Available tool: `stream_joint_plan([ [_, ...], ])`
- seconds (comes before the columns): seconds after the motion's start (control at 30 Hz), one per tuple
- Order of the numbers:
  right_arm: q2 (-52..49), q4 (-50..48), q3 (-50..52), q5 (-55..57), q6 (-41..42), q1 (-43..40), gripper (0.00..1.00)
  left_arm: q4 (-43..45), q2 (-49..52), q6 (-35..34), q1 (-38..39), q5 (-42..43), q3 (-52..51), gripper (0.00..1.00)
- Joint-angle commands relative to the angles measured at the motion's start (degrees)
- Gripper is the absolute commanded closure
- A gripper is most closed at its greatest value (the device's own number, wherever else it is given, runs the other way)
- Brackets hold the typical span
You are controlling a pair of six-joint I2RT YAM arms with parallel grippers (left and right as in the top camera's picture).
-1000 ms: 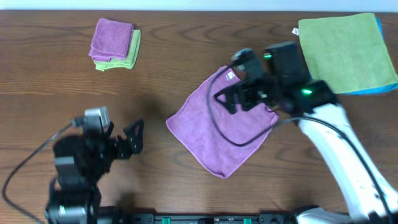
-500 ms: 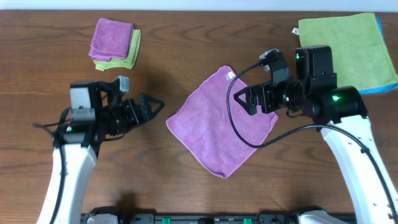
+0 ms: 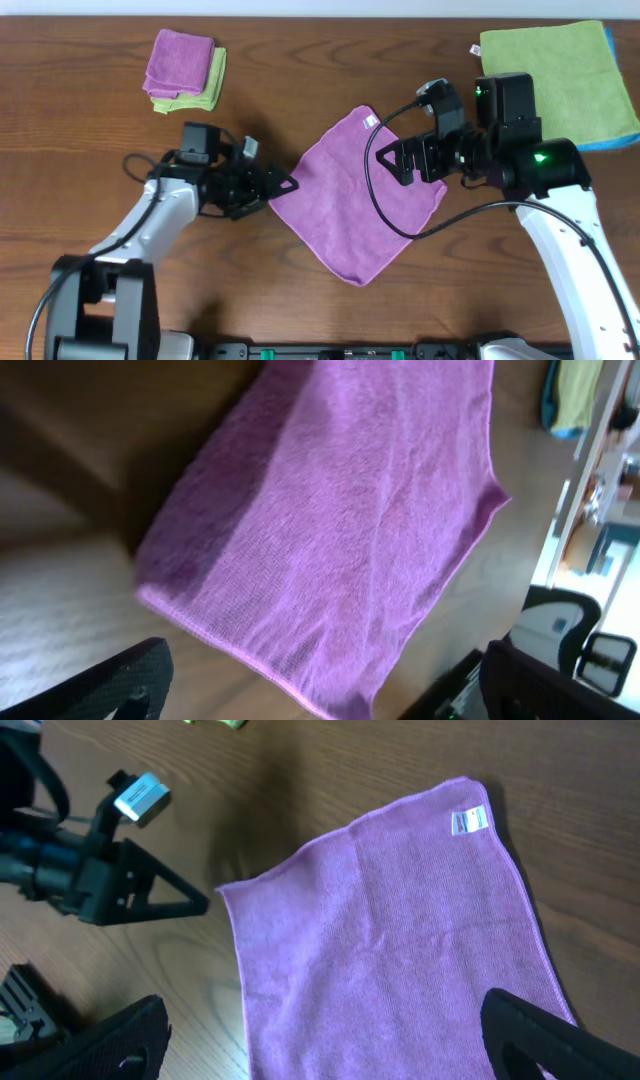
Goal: Fold the cloth
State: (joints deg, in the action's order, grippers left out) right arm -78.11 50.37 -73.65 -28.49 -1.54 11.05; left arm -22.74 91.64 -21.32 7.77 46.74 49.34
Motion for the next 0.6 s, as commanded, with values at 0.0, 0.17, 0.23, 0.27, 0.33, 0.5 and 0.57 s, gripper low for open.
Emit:
stream_joint_plan([
  [0.0, 0.2, 0.2, -0.2, 0.0, -0.9, -0.3, 0.01, 1.2, 1.4, 1.7, 0.9, -0.6, 0.6, 0.00],
  [0.17, 0.2, 0.7, -0.2, 0.0, -0.9, -0.3, 0.01, 1.2, 2.0, 2.3, 0.9, -4.5, 0.6, 0.00],
  [0.23, 0.2, 0.7, -0.2, 0.0, -0.9, -0.3, 0.01, 1.3, 2.0, 3.6, 0.9, -4.5, 0.6, 0.05],
  [0.27, 0.2, 0.7, -0.2, 0.0, -0.9, -0.3, 0.01, 1.2, 2.0, 4.2, 0.9, -4.5, 0.6, 0.07],
  [0.33, 0.2, 0.7, -0.2, 0.0, -0.9, -0.3, 0.01, 1.2, 2.0, 4.7, 0.9, -4.6, 0.6, 0.09],
  [0.5, 0.2, 0.6, -0.2, 0.0, -0.9, -0.3, 0.01, 2.5, 2.0, 5.1, 0.9, -6.9, 0.6, 0.09],
  [0.57, 0.2, 0.6, -0.2, 0.0, -0.9, -0.3, 0.01, 2.5, 2.0, 5.6, 0.9, -8.6, 0.6, 0.09],
])
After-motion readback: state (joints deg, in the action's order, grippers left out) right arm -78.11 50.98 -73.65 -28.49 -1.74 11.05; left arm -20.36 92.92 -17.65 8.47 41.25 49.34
